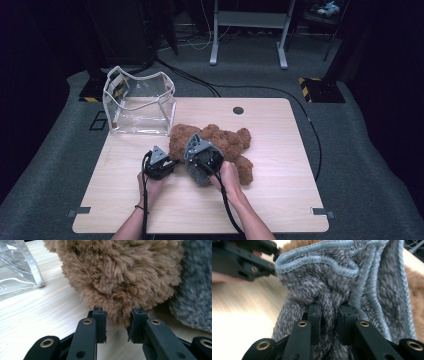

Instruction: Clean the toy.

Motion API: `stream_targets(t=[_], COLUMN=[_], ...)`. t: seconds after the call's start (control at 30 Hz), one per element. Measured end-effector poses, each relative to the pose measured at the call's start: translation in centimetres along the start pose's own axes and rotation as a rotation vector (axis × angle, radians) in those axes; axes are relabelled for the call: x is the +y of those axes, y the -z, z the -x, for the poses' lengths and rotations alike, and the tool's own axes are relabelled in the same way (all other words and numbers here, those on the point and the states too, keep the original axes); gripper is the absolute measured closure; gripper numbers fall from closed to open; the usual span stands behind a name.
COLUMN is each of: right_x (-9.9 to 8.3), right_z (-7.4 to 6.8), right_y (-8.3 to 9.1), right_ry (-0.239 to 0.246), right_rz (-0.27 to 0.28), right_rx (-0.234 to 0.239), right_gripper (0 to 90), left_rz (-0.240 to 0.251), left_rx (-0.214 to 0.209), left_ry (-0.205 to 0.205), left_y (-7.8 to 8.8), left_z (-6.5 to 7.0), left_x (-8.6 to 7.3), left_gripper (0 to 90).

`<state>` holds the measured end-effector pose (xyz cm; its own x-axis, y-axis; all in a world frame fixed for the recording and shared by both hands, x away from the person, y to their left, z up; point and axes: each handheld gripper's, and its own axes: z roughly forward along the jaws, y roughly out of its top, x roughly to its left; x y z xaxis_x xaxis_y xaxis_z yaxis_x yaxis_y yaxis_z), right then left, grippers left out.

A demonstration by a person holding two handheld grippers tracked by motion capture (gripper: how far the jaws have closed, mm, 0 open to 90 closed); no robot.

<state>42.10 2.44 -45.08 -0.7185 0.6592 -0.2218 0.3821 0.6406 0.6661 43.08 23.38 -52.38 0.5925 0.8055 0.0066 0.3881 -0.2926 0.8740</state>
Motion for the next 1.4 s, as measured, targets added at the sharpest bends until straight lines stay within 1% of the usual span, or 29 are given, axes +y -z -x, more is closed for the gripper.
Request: stream_targets(t=[0.07,0.1,0.13,0.23,0.27,0.3,0.4,0.43,0.47,0.5,0.53,0.6,0.63,0.7,0.77,0.8,0.83,0.87,0.9,1.0,1.03,1.07,1.13,1.17,1.23,1.27,1.3,1.37,1.4], right_x=[-0.2,-0.3,-0.4,-0.9,-1.2,-1.5,-2.3,-2.6,-2.9,-3.2,-3.5,-3.8,-3.8,-3.3,-2.3,-1.7,-1.1,-0.5,0.0,0.9,1.0,0.8,0.3,0.1,-0.5,-0.8,-1.0,-1.5,-1.8], right_z=[-0.2,-0.2,-0.4,-0.9,-1.2,-1.3,-1.7,-1.6,-1.6,-1.5,-1.4,-0.9,-0.7,-0.3,-0.3,-0.4,-0.6,-1.1,-1.4,-2.6,-2.8,-3.1,-3.1,-3.1,-2.7,-2.6,-2.5,-2.2,-2.1], right_y=[0.0,-0.1,-0.1,-0.3,-0.4,-0.4,-0.2,-0.1,0.1,0.3,0.6,1.4,1.8,2.7,3.3,3.4,3.3,3.1,2.6,0.5,-0.3,-0.9,-1.9,-2.1,-2.3,-2.2,-2.0,-1.5,-1.3], right_ry=[-0.008,-0.003,0.001,0.013,0.007,0.01,0.003,0.023,0.01,0.015,0.003,-0.016,-0.025,-0.027,-0.037,-0.017,-0.013,-0.024,-0.018,0.002,0.02,0.02,0.016,0.007,-0.001,-0.016,-0.017,-0.019,-0.011], right_rz=[-0.001,-0.005,-0.01,-0.032,-0.032,-0.038,-0.068,-0.068,-0.08,-0.091,-0.098,-0.084,-0.063,-0.017,0.033,0.054,0.065,0.064,0.073,0.047,0.031,0.011,-0.014,-0.044,-0.065,-0.086,-0.093,-0.129,-0.125], right_rx=[-0.002,-0.001,0.001,0.013,0.014,0.019,0.036,0.038,0.041,0.042,0.042,0.045,0.04,0.025,0.016,0.015,0.018,0.027,0.026,0.048,0.045,0.048,0.041,0.04,0.044,0.045,0.046,0.053,0.047], right_gripper=[76.3,76.3,76.5,76.6,76.6,76.6,76.7,76.7,76.8,76.8,76.8,76.6,76.5,76.5,76.4,76.3,76.2,76.2,76.2,76.4,76.6,76.8,77.1,77.1,77.2,77.2,77.2,77.4,77.4], left_rz=[-0.001,-0.005,0.004,0.004,0.004,0.005,0.006,0.007,0.008,0.008,0.009,0.003,0.003,0.006,0.008,0.006,0.007,0.007,0.009,0.008,0.008,0.013,0.007,0.006,0.001,0.004,0.004,0.004,0.004], left_rx=[0.0,-0.002,0.002,0.008,0.01,0.007,0.007,0.008,0.008,0.007,0.007,0.001,0.0,-0.002,-0.004,-0.002,-0.003,-0.004,-0.004,-0.006,-0.007,-0.002,-0.008,-0.008,-0.008,-0.009,-0.008,-0.008,-0.008], left_ry=[0.0,-0.002,0.008,0.004,0.002,0.009,0.008,0.004,0.005,0.005,0.005,0.005,0.005,0.007,0.015,0.006,0.007,0.008,0.008,0.01,0.01,0.012,0.011,0.012,0.008,0.013,0.014,0.013,0.013], left_y=[0.0,0.0,0.0,0.0,-0.1,-0.1,-0.1,0.0,0.0,0.0,0.0,0.0,0.0,0.0,0.0,0.0,0.0,0.0,0.0,0.0,0.0,0.0,0.0,0.0,0.1,0.0,0.0,0.0,0.0], left_z=[0.0,0.0,0.0,0.0,0.0,0.0,0.0,0.0,0.0,0.0,0.0,-0.1,-0.1,-0.1,0.0,-0.1,-0.1,-0.1,-0.1,-0.1,-0.1,-0.1,-0.2,-0.2,-0.2,-0.2,-0.2,-0.2,-0.2], left_x=[0.0,0.0,0.0,0.0,0.0,0.0,0.0,0.0,0.0,0.0,0.0,0.0,0.0,0.0,0.0,0.0,0.0,0.0,0.0,0.0,0.0,0.0,0.0,0.0,0.0,0.0,0.0,0.0,0.0], left_gripper=[72.5,72.5,72.5,72.6,72.6,72.6,72.5,72.5,72.6,72.5,72.5,72.5,72.5,72.5,72.6,72.6,72.6,72.6,72.6,72.7,72.7,72.7,72.7,72.8,72.7,72.8,72.8,72.7,72.7])
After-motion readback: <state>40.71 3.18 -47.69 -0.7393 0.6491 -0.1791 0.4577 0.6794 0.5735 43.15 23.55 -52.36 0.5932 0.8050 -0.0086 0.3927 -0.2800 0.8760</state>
